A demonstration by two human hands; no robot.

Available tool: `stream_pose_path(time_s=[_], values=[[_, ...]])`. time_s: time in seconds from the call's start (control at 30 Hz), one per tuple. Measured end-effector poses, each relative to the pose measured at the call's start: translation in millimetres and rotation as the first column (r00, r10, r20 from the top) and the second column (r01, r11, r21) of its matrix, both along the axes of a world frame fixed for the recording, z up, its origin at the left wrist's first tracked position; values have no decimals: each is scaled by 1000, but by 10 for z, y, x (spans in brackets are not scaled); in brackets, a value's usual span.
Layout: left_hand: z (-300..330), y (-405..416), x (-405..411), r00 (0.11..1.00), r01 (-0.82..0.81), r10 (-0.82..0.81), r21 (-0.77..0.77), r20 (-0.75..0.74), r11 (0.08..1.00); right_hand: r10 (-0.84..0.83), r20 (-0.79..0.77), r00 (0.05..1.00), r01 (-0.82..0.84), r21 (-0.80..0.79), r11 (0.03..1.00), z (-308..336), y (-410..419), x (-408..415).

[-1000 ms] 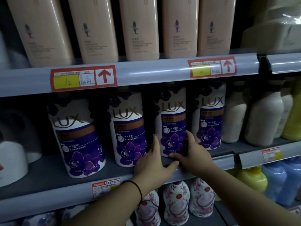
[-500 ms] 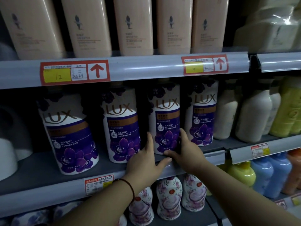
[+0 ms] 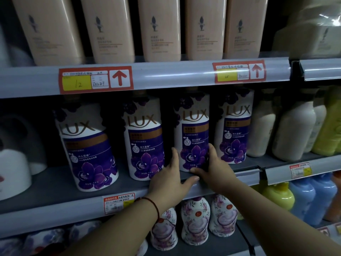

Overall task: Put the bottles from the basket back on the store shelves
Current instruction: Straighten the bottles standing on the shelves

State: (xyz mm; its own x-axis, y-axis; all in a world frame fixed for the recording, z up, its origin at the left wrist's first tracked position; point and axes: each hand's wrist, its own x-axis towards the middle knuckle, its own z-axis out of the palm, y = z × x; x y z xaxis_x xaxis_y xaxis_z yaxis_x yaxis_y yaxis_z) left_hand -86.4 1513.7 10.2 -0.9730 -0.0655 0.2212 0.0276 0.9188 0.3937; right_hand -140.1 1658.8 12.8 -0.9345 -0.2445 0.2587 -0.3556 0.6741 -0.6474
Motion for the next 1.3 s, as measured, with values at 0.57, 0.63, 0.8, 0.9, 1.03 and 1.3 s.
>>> stream_pose_path(time_s=[0.57,0.63,0.8,0.9,1.03,1.3], values=[[-623,-456,1110,930,22,-184,-453,-317,891,291,-348,891,19,670,742,-526,183,1066],[-693,-395,1296,992,48,-96,-462,-82,886,295,-225,929,-39,731,681,-575,41,1200],[-1033,-317,1181,911,-24,186,-403,367,915,160,4,987,-123,658,743,-1012,-417,1243],[-1168,-367,958,904,-168,242,-228,353,959,83,70,994,-108,555,825,-1320,-624,1071],[-1239,-419,650,954,-229,229,-20,194,973,20,134,991,-65,340,938,-1507,-797,803],[-1521,-499,486,973,-224,219,79,71,971,62,160,985,-81,111,990,-1741,-838,631]])
